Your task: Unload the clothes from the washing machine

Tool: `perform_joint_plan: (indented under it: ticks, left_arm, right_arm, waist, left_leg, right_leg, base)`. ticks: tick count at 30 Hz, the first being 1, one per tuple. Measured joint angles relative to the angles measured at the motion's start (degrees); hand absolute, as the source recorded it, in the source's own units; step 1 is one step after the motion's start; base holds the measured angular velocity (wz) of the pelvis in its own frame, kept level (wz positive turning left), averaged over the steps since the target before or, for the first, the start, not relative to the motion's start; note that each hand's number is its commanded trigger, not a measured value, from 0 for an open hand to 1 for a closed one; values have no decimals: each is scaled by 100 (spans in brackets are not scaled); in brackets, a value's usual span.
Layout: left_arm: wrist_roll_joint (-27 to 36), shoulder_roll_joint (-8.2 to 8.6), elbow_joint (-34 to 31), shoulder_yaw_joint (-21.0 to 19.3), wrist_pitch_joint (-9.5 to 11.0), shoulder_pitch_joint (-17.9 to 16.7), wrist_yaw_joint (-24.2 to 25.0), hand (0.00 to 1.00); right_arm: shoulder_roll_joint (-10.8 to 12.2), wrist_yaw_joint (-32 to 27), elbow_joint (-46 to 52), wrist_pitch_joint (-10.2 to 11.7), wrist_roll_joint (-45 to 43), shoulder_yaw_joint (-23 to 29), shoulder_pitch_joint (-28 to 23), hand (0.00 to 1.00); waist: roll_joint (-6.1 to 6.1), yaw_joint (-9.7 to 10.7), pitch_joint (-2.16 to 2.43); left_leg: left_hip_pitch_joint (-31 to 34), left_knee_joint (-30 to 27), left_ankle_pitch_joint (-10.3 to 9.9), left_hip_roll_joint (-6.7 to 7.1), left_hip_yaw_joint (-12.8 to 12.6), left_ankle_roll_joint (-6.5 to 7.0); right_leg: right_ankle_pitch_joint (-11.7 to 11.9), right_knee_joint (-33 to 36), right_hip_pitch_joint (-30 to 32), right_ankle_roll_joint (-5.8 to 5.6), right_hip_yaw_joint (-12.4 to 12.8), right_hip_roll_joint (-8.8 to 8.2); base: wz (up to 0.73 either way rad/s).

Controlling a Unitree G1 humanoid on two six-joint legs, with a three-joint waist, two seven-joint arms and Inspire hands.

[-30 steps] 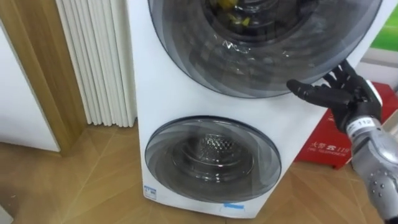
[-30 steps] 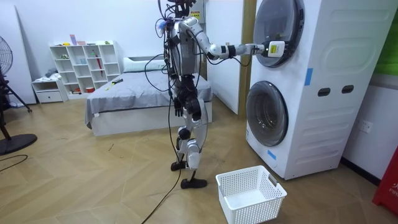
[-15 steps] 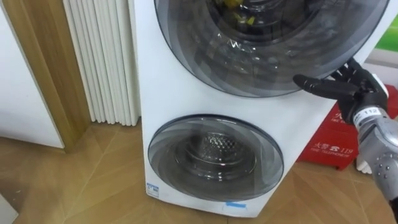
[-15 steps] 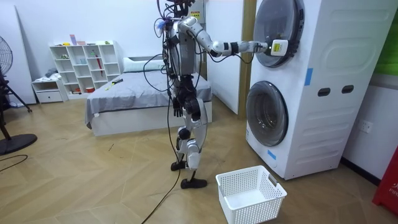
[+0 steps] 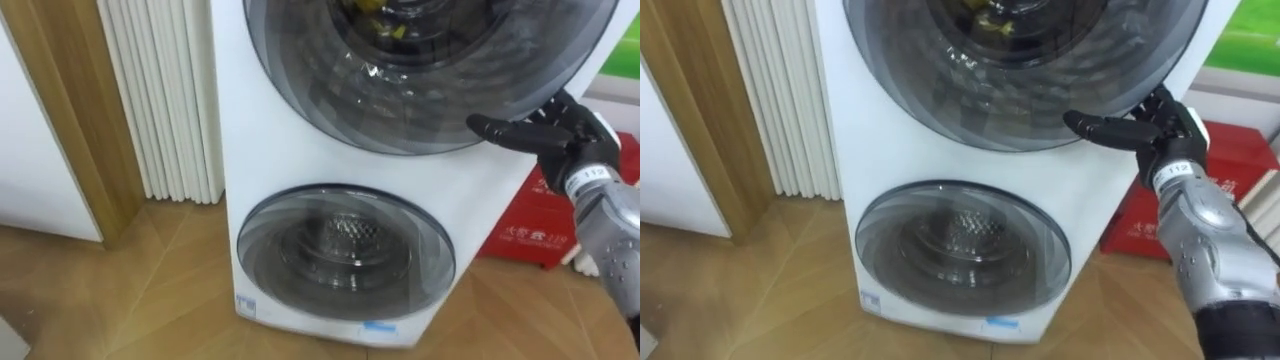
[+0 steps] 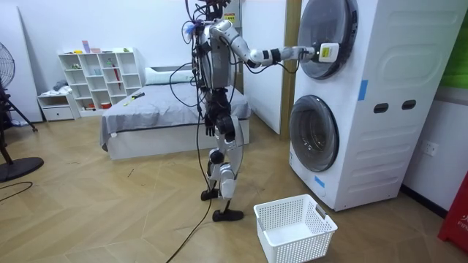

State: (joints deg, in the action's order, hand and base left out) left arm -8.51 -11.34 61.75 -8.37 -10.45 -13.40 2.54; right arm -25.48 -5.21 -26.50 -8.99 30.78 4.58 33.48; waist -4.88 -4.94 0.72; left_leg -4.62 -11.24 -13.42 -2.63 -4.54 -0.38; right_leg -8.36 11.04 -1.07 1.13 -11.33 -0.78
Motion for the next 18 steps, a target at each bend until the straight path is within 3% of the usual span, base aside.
perform_joint_plan:
  ticks: [7, 14, 18]
  left_arm:
    - [2, -94, 23, 207, 237, 86, -5, 0]
    - [48, -161, 30, 417, 425, 192, -198, 0]
    - [54, -183, 76, 519, 446, 59, -241, 0]
  right_arm:
    - [3, -187, 1309, 19, -597, -246, -550, 0]
    - [4, -265, 2009, 28, -730, -376, -966, 0]
    - [29, -302, 2762, 122, -661, -300, -1648, 0]
  waist:
    - [-28, 8, -28]
    - [-43, 6, -56]
    - [-86, 14, -83]
  left_leg:
    - [-222, 174, 2, -73, -174, -5]
    - [-225, 184, 3, -86, -298, -7]
    - [-258, 186, 2, -92, -313, -8]
  right_leg:
    - [26, -40, -46, 42, 205, 110]
    - [43, -32, 31, 70, 332, 145]
    - [43, -40, -2, 70, 336, 147]
  base:
    - [-24]
    - [-15]
    - [-1]
